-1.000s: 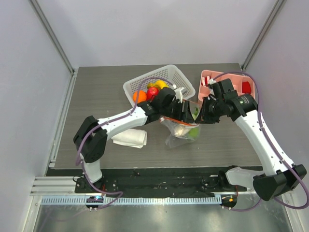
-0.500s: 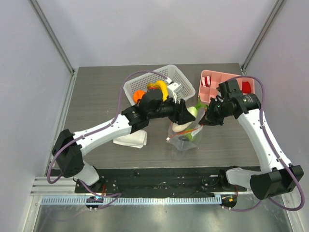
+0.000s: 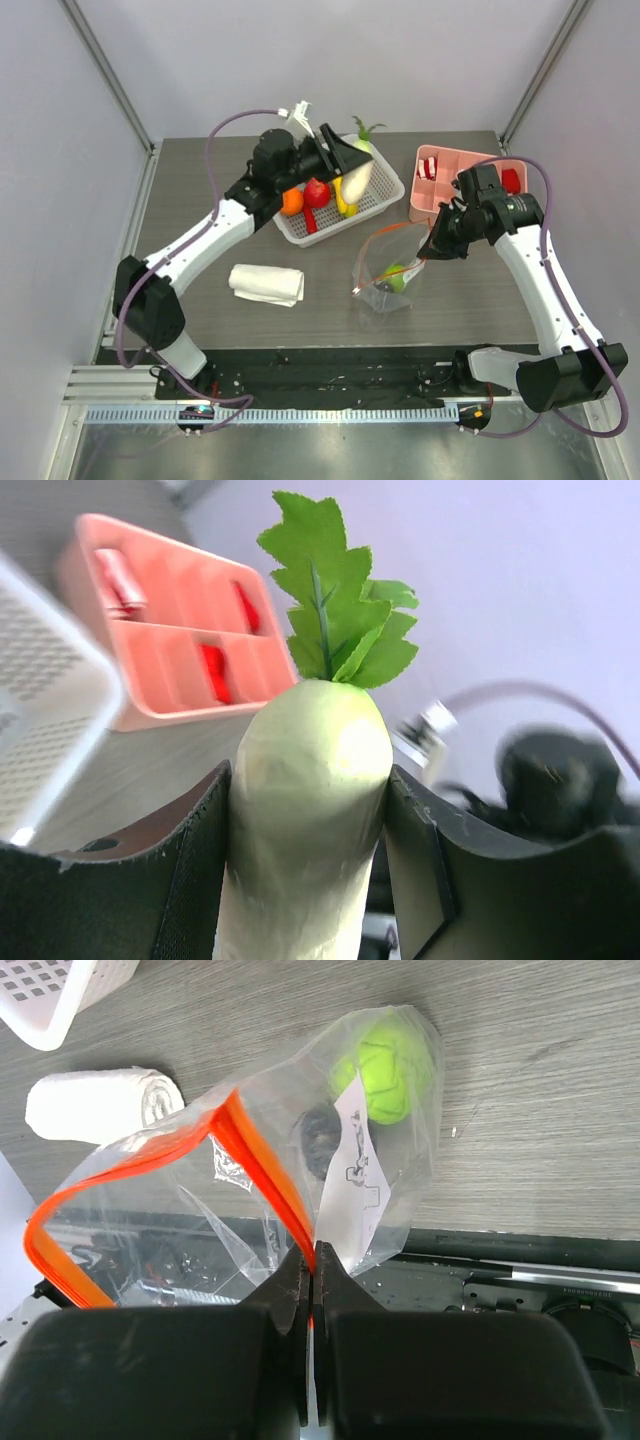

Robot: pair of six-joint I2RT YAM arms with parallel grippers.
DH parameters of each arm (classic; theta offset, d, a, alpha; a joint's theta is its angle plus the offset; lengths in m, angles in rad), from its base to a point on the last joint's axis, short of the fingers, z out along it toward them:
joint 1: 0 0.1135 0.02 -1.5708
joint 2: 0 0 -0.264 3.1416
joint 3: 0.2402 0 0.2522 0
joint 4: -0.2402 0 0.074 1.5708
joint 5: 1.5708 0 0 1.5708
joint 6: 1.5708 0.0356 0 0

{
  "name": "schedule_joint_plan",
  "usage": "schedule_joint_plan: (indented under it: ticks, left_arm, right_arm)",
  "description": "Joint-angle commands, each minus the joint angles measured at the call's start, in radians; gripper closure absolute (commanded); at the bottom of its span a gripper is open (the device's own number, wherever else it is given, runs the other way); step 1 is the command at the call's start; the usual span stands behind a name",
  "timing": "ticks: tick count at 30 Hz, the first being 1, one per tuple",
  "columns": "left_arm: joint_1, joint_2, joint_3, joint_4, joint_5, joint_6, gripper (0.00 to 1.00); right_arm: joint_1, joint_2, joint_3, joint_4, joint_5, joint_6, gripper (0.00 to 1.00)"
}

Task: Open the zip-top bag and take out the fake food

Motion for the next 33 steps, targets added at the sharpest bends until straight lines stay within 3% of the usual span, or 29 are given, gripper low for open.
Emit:
schedule_joint_plan:
  ticks: [1,6,12,15,16,18,19,20,22,26,27,30,33]
  left_arm:
    - [0.124,0.093,0.032,-0.114,-0.010,-0.175,1.00]
    - [0.205,0.248,0.172,-0.417,-0.134,-0.021,1.00]
    - [0.221,0.353,0.249,-0.482,-0.199,0.093,0.97]
    - [0.219,0.363,0.219,-0.477,-0.207,0.164,0.77]
    - [0.221,0.368,0.231,-0.493,-0.227,0.184,0.61]
    - [0.221,0.374,0.262,-0.528,-0.219,0.228,0.48]
    - [0.218,0.374,0.277,-0.565,-0.219,0.269,0.22]
    - [0.215,0.370,0.314,-0.586,-0.224,0.288,0.10]
    - [0.199,0.342,0.349,-0.660,-0.262,0.355,0.01]
    - [0.140,0.250,0.398,-0.748,-0.317,0.422,0.03]
    - [0.132,0.223,0.372,-0.742,-0.266,0.420,0.12]
    - [0.106,0.092,0.249,-0.628,-0.030,0.335,0.25]
    - [0.010,-0.021,0.136,-0.446,0.069,0.244,0.44]
  right_arm:
    - [-0.003,-0.006,0.062,-0.013,0.019,-0.021,0.99]
    - [-0.003,-0.003,0.055,-0.006,0.007,-0.017,0.99]
    - [-0.003,0.000,0.051,0.013,-0.011,-0.006,0.99]
    - [-0.003,0.003,0.055,0.036,-0.030,0.002,0.99]
    - [-0.001,0.008,0.062,0.037,-0.033,0.002,0.99]
    - [-0.003,0.020,0.077,0.037,-0.036,-0.003,0.99]
    - [-0.003,0.020,0.080,0.037,-0.036,-0.004,0.99]
    - [-0.003,0.023,0.080,0.037,-0.035,-0.009,0.99]
    - [-0.001,0.022,0.075,0.039,-0.032,-0.015,0.99]
    - [-0.001,0.022,0.051,0.036,-0.027,-0.035,0.99]
    - [-0.001,0.019,0.049,0.036,-0.024,-0.040,0.99]
    - [-0.003,0.018,0.054,0.031,-0.009,-0.053,0.99]
    - [-0.001,0.029,0.063,0.028,0.010,-0.070,0.99]
